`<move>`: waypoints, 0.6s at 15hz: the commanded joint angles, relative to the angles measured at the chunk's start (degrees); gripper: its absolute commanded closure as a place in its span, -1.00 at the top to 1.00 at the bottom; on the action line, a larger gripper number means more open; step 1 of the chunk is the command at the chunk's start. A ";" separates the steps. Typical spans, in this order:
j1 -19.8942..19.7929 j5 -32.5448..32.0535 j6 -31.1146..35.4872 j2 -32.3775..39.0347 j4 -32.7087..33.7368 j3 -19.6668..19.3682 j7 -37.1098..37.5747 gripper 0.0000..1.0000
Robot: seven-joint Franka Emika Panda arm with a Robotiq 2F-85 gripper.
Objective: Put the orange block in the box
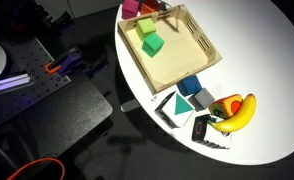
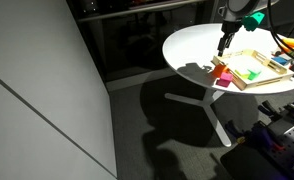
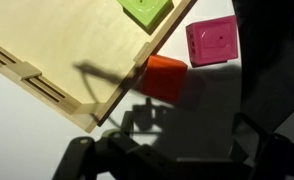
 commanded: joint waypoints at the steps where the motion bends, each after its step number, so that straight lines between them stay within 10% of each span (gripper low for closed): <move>1: 0.22 -3.85 0.96 3.36 2.60 -0.60 3.08 1.00; 9: -0.57 -3.24 0.98 3.04 1.04 0.23 2.15 1.00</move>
